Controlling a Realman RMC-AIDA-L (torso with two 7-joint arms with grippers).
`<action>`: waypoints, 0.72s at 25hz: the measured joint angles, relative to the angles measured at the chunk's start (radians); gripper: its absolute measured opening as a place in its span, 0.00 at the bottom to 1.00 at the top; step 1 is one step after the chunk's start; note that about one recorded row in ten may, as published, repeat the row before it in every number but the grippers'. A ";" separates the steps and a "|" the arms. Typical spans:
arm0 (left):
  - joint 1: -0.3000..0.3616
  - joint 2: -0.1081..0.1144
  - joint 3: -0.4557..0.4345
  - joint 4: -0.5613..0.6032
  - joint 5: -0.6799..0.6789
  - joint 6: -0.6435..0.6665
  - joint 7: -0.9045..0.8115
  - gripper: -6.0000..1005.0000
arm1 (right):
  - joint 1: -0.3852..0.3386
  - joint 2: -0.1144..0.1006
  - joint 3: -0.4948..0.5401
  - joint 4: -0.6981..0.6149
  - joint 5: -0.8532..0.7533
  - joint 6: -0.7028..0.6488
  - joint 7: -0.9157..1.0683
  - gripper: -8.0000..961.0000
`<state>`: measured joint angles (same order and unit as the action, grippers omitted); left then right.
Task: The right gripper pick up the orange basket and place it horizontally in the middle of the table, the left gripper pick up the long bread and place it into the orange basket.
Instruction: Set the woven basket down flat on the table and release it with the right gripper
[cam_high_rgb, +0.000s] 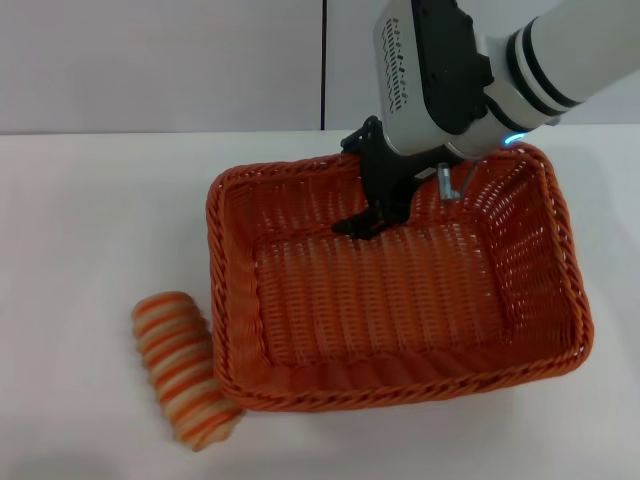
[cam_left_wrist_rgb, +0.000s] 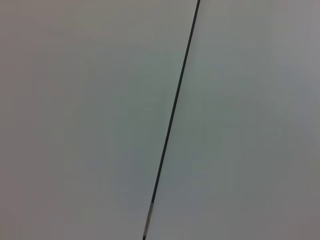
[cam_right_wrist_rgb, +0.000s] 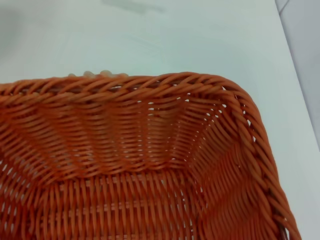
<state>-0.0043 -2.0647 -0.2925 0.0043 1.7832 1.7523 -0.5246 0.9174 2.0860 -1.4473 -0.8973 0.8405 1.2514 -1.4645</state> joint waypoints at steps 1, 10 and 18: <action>0.000 0.000 0.003 -0.001 0.002 0.001 0.000 0.84 | -0.007 -0.002 -0.006 -0.011 -0.004 -0.003 0.016 0.71; -0.004 -0.001 0.006 -0.001 0.005 -0.001 0.000 0.84 | -0.061 -0.004 -0.033 -0.125 -0.008 -0.005 0.091 0.71; -0.023 0.000 0.010 0.006 0.006 -0.009 0.000 0.84 | -0.121 -0.007 -0.043 -0.269 -0.005 0.004 0.124 0.71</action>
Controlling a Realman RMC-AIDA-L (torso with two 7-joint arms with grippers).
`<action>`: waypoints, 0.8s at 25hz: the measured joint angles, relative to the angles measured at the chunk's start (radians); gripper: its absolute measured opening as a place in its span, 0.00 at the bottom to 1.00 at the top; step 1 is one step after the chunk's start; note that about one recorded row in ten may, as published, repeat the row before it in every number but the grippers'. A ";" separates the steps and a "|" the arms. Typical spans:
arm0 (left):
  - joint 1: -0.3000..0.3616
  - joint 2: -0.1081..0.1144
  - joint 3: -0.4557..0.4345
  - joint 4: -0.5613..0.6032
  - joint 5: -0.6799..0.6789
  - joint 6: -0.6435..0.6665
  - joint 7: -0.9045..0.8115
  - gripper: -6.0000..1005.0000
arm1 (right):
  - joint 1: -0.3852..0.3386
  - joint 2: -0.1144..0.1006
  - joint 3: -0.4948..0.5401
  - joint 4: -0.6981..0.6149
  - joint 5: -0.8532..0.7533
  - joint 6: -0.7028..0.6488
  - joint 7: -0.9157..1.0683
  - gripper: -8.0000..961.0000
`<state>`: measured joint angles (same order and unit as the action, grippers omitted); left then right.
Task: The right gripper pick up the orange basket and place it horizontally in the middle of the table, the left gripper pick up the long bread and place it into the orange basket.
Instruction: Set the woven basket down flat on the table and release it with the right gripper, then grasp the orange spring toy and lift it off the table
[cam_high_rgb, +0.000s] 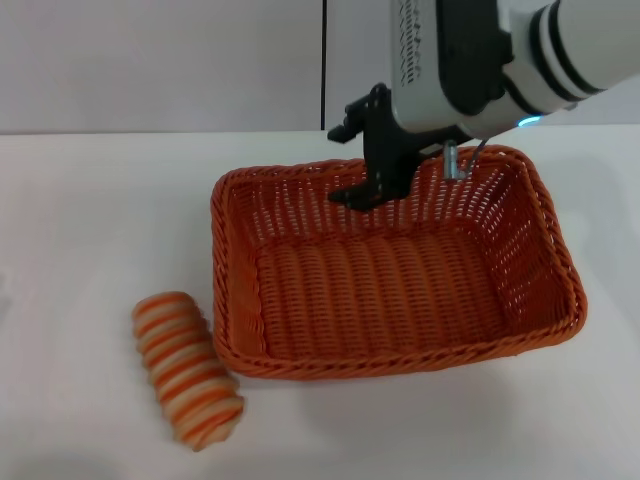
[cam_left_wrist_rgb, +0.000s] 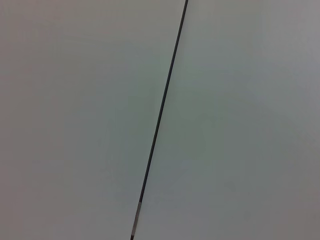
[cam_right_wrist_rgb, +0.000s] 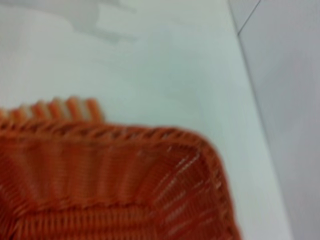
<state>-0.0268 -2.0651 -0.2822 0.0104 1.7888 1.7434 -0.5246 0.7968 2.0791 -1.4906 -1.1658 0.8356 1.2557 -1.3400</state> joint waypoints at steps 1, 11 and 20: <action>0.000 0.001 0.001 0.001 0.000 0.000 0.000 0.84 | 0.000 0.000 0.000 0.000 0.000 0.000 0.000 0.71; -0.060 0.010 0.164 0.249 0.005 0.001 -0.265 0.84 | -0.308 0.000 0.073 -0.350 0.282 -0.038 0.037 0.71; -0.151 0.018 0.480 0.754 0.086 -0.080 -0.828 0.84 | -0.708 0.001 0.136 -0.394 0.870 -0.144 -0.132 0.71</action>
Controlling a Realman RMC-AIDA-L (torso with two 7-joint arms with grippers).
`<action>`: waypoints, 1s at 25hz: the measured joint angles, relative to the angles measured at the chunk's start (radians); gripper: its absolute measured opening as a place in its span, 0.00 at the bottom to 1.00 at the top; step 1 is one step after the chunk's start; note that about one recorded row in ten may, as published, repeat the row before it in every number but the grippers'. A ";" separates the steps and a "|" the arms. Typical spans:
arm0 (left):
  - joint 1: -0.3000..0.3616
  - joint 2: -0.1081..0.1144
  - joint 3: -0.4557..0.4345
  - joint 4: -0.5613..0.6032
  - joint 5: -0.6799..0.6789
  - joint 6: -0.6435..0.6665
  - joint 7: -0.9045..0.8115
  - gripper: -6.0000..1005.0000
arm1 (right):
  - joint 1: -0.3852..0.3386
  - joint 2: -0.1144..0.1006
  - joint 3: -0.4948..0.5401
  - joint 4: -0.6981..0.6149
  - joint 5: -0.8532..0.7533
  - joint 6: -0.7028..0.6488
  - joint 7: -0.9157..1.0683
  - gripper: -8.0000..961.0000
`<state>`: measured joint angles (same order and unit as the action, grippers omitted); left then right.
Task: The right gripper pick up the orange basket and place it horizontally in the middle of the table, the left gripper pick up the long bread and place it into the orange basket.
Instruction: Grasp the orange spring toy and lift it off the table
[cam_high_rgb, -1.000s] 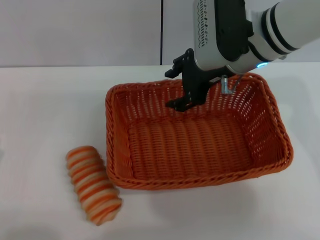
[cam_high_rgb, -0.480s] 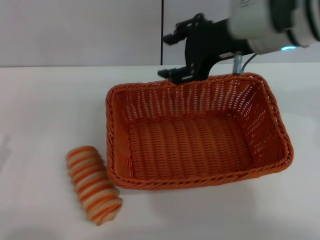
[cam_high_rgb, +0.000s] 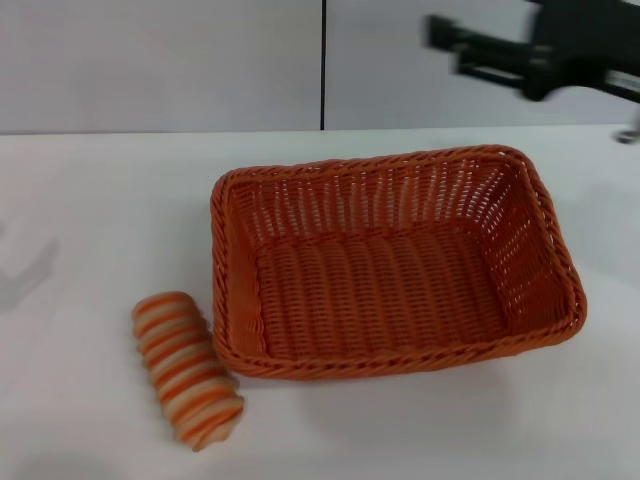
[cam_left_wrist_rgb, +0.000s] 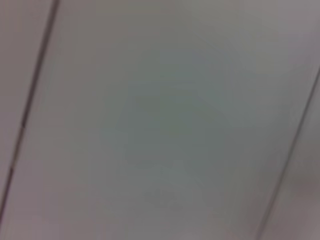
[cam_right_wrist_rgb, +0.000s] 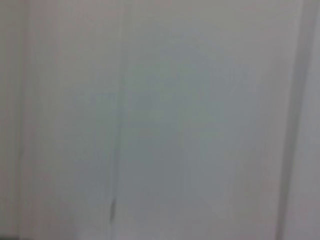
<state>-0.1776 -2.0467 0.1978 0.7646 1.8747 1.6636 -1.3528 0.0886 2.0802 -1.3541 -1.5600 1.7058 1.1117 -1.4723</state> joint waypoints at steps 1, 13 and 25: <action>0.000 0.000 0.000 0.000 0.000 0.000 0.000 0.84 | 0.000 0.000 0.000 0.000 0.000 0.000 0.000 0.71; -0.156 0.004 0.233 0.277 0.406 0.053 -0.311 0.84 | -0.098 0.002 0.178 0.211 0.299 0.138 -0.089 0.71; -0.220 -0.011 0.278 0.151 0.429 0.045 -0.348 0.83 | -0.086 0.000 0.197 0.258 0.303 0.136 -0.110 0.71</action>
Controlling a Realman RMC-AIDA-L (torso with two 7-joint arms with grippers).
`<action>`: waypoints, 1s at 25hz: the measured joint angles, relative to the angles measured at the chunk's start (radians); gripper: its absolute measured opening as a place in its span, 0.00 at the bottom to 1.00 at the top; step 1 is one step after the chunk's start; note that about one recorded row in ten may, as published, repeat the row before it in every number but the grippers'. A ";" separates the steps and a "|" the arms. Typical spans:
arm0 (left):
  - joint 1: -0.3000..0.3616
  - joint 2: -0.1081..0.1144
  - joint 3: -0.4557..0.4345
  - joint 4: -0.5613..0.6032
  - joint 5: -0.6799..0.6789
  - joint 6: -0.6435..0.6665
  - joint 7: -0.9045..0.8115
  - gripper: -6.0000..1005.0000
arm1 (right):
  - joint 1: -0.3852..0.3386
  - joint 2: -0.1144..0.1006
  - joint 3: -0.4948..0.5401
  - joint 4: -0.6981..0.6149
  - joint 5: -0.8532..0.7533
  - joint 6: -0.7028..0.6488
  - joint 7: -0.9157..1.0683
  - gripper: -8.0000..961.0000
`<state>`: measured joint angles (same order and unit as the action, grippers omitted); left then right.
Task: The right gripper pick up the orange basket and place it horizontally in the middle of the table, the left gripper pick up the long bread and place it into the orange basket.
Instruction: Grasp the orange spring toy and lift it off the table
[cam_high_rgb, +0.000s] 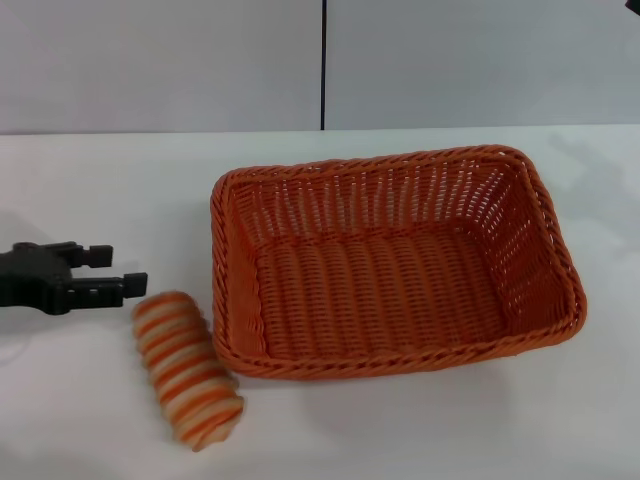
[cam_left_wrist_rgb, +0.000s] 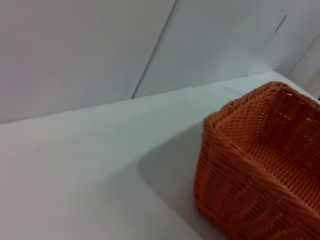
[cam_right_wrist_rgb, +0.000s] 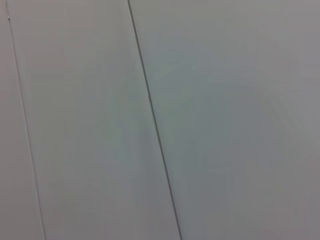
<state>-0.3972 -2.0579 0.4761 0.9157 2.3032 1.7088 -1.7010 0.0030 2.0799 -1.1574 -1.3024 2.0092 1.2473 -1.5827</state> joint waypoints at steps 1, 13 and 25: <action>0.000 0.000 0.000 -0.001 0.000 -0.002 0.001 0.83 | 0.000 0.000 0.001 0.000 0.000 -0.001 -0.002 0.71; -0.009 -0.001 0.063 -0.113 0.002 -0.075 0.035 0.83 | 0.029 -0.002 0.012 0.061 -0.009 0.002 -0.008 0.71; -0.005 -0.002 0.083 -0.145 0.002 -0.114 0.069 0.82 | 0.039 -0.005 0.013 0.081 -0.022 0.010 -0.011 0.71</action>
<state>-0.4027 -2.0598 0.5593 0.7706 2.3057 1.5945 -1.6319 0.0423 2.0754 -1.1443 -1.2213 1.9869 1.2573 -1.5939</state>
